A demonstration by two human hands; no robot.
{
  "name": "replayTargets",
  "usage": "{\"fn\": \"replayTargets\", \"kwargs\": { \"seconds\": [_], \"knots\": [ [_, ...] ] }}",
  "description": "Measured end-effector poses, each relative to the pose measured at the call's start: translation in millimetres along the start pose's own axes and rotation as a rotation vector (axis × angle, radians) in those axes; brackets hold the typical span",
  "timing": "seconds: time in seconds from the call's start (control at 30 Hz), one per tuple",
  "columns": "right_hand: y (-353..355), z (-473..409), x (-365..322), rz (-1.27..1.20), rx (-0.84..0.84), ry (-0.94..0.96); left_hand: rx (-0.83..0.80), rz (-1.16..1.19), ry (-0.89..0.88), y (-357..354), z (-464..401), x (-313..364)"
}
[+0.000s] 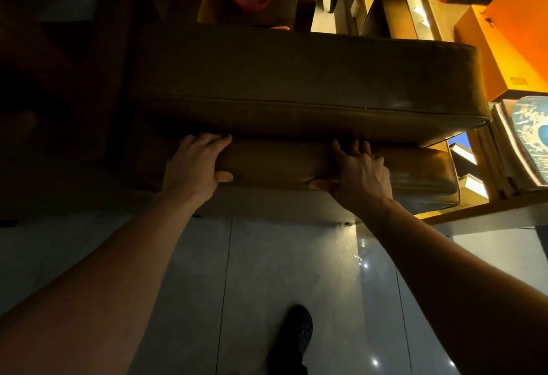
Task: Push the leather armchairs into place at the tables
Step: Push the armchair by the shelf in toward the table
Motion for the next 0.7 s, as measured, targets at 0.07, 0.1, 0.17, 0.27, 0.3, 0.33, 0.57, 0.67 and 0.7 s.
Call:
{"fn": "replayTargets", "kwargs": {
  "seconds": [0.07,0.1,0.17,0.27,0.3,0.33,0.57,0.67,0.7],
  "knots": [
    [-0.6,-3.6,0.6,0.001,0.009,0.000,0.014,0.005,-0.003,0.1,-3.5,-0.7],
    [-0.5,-5.1,0.3,0.001,0.017,-0.001,0.020,0.005,-0.005,0.6,-5.1,-1.5],
    [-0.6,-5.9,-0.1,0.000,0.024,-0.004,0.025,0.005,-0.012,0.5,-6.5,-2.2],
    [-1.9,-5.8,-0.4,-0.015,0.032,-0.004,0.026,0.006,-0.007,1.8,-6.9,-3.0],
    [-2.0,-5.6,-0.1,-0.019,0.034,-0.005,0.024,0.005,-0.005,2.4,-7.1,-3.1],
    [-2.0,-5.6,0.2,-0.019,0.035,-0.005,0.023,0.003,-0.004,2.8,-7.6,-2.9],
    [-1.4,-4.8,-0.6,-0.017,0.027,0.002,0.029,0.000,0.009,3.0,-7.0,-2.2],
    [-1.6,-5.0,-0.6,-0.011,0.019,0.000,0.026,-0.005,0.012,3.0,-7.3,-1.1],
    [-1.2,-5.3,-0.6,-0.007,0.018,0.001,0.022,-0.011,0.016,3.2,-7.5,-0.6]
  ]
}}
Point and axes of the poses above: each hand's wrist, its own z-axis away from the middle knuckle, its own y-axis out of the back of the hand, x = y × z, the point moved 5 cm from there along -z, towards the middle knuckle, and after that the axes turned 6 degrees about z, right-handed, at the moved point
